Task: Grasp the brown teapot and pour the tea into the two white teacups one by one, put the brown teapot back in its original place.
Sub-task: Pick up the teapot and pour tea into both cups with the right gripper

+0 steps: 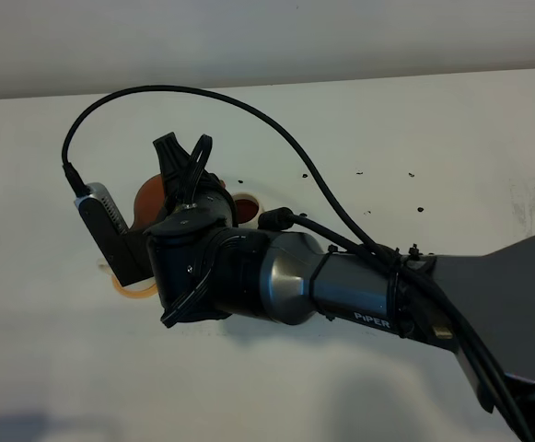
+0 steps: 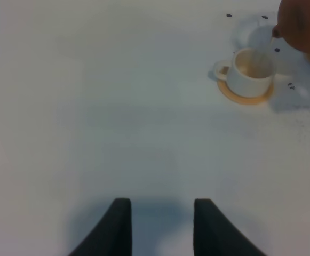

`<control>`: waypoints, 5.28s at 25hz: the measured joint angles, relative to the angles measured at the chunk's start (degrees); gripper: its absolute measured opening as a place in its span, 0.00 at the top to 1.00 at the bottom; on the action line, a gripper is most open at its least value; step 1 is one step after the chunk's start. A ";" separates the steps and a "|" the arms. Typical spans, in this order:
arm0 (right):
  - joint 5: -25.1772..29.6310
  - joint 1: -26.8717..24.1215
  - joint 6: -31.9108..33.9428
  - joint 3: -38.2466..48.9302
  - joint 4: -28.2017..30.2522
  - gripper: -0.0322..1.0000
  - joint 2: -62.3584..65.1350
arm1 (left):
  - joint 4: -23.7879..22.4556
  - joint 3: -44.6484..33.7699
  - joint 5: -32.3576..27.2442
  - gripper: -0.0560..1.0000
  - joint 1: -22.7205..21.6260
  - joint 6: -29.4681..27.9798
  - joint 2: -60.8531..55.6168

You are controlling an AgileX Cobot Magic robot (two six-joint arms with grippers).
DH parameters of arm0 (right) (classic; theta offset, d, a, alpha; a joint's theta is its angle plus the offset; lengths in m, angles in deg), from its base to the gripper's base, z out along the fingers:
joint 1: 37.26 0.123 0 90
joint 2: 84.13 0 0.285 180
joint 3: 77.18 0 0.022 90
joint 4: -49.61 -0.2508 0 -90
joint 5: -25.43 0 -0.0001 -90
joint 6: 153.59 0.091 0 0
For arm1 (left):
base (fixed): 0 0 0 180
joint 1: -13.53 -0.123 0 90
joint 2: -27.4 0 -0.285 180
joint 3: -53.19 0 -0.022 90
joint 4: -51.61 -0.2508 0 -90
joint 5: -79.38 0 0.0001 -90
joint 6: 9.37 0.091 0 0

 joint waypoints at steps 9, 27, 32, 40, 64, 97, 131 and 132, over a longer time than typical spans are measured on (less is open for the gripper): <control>-0.05 0.00 -1.04 0.00 0.79 0.88 0.00 | 0.00 0.00 0.00 0.66 0.00 0.00 0.00; -0.51 0.00 -1.48 0.00 3.39 0.88 0.00 | 0.00 0.00 0.00 0.66 0.00 0.00 0.00; -0.59 0.00 -1.52 0.00 4.27 0.88 0.00 | 0.00 0.00 0.00 0.66 0.00 0.00 0.00; -0.71 0.00 -2.37 0.00 4.70 0.88 0.00 | 0.00 0.00 0.00 0.66 0.00 0.00 0.00; -1.14 0.00 -3.83 0.00 7.50 0.88 0.00 | 0.00 0.00 0.00 0.66 0.00 0.06 0.00; -1.32 0.00 -5.60 0.00 10.46 0.88 0.00 | 0.00 0.00 0.00 0.66 0.00 0.01 0.00; -1.87 0.00 -8.12 0.00 12.02 0.88 0.00 | 0.00 0.00 0.00 0.66 0.00 0.10 0.00; -1.87 0.00 -8.12 0.00 12.02 0.88 0.00 | 0.00 0.00 0.00 0.66 0.00 0.10 0.00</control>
